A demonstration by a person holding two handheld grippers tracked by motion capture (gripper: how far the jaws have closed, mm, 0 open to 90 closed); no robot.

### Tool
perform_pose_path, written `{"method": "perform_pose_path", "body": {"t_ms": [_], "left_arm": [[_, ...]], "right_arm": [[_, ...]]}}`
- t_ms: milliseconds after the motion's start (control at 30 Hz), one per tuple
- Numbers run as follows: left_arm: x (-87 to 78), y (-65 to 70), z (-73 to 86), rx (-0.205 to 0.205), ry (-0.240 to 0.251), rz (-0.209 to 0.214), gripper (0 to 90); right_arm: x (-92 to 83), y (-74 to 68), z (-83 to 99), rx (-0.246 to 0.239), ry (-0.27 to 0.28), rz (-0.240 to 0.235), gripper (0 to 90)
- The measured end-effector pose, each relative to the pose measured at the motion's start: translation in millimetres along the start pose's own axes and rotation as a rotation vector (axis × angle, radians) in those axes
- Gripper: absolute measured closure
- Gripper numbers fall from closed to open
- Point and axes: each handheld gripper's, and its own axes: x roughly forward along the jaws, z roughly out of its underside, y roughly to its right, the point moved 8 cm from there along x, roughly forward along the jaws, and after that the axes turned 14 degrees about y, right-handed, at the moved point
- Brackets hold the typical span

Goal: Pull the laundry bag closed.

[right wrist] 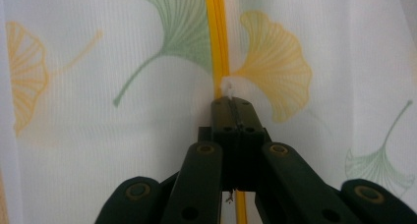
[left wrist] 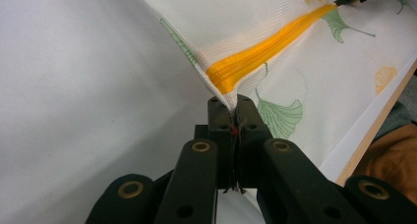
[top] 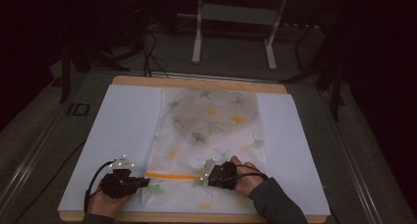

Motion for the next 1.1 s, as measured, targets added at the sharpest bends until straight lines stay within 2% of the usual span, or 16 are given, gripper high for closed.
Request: {"method": "perform_pose_path", "body": {"t_ms": [467,800,1100], "left_arm": [[-0.8,-0.6,0.1,0.001,-0.001,0.0,88.2],[-1.0,-0.9,0.0,0.0,0.001,-0.001,88.2],[-1.2,-1.1,0.0,-0.004,0.003,0.0,88.2]], "right_arm": [[-11.6,3.6,18.6,0.008,-0.014,0.03,90.0],[-17.9,5.5,30.3,0.038,-0.011,0.041,90.0],[-21.3,6.1,36.4,0.031,-0.018,0.055,90.0]]}}
